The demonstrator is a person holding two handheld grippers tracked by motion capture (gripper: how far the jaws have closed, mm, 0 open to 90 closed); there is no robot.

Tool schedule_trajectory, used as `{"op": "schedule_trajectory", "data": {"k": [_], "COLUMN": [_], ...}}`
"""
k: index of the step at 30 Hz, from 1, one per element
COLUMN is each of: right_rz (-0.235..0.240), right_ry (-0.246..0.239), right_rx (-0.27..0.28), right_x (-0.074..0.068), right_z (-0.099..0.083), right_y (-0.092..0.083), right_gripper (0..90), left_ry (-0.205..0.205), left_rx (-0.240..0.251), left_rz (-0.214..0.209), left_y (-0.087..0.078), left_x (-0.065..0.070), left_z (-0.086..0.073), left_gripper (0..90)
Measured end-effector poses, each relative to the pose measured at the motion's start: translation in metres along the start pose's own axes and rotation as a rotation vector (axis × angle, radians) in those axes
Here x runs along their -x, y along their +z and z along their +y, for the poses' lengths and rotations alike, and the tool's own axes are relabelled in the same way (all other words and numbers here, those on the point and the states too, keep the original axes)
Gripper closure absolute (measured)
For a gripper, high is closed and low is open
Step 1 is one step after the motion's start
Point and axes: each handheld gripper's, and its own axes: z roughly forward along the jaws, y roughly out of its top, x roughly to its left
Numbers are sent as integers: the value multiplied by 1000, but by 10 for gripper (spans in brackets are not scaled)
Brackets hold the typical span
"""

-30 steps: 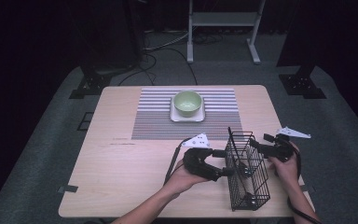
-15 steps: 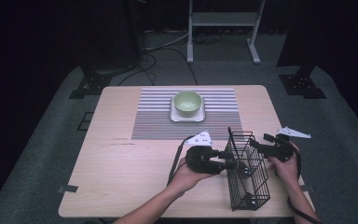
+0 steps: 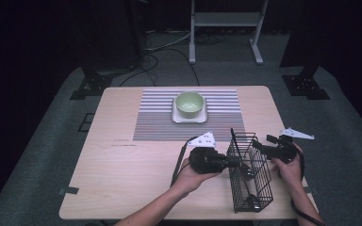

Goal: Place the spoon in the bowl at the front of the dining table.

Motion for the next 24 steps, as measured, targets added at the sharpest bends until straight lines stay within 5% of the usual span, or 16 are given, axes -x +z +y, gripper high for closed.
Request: {"op": "schedule_trajectory", "data": {"k": [5,11,24], "right_rz": [0,1,1], "right_ry": [-1,-1,-2], "right_rx": [0,-1,1], "right_x": [0,0,1], "right_z": [0,0,0], "right_y": [0,0,-1], "right_gripper": [128,128,129], "left_ry": [-47,-55,-125], "left_rx": [38,45,98], "left_rz": [-50,-65,-52], "left_y": [1,2,-6], "left_x": [3,5,-2], "left_z": [0,1,1], "left_gripper": [884,887,890]}}
